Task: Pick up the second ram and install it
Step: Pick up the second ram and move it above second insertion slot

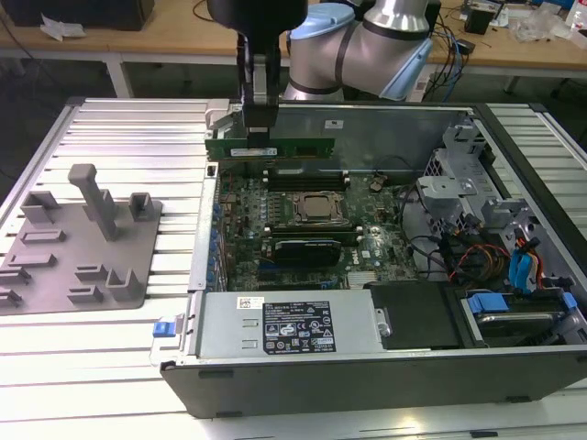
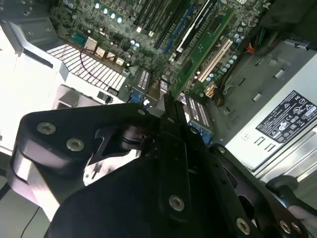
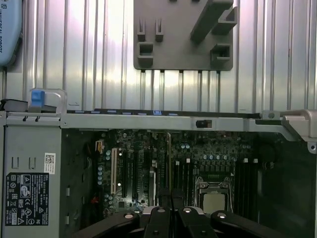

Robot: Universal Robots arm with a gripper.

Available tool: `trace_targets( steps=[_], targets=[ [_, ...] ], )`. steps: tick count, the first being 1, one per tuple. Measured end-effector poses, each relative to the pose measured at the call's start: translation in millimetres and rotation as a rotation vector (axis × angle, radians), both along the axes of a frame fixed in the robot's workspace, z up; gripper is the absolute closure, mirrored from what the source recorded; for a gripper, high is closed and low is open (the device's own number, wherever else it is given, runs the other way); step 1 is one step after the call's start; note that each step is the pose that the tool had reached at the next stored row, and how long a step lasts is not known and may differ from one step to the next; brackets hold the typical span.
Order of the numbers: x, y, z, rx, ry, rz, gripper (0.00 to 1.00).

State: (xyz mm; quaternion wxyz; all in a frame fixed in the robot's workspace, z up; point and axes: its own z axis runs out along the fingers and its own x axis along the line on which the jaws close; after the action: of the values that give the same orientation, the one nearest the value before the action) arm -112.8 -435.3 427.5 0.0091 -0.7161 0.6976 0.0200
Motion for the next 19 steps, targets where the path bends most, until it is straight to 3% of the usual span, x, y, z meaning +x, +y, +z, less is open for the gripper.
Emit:
trace_targets(
  steps=[8, 19],
  targets=[
    [12.8, 0.2, 0.0, 0.0, 0.0, 0.0, 0.91],
    [52.7, 0.2, -0.3, 0.0001, 0.0, 0.0, 0.91]
  ],
)
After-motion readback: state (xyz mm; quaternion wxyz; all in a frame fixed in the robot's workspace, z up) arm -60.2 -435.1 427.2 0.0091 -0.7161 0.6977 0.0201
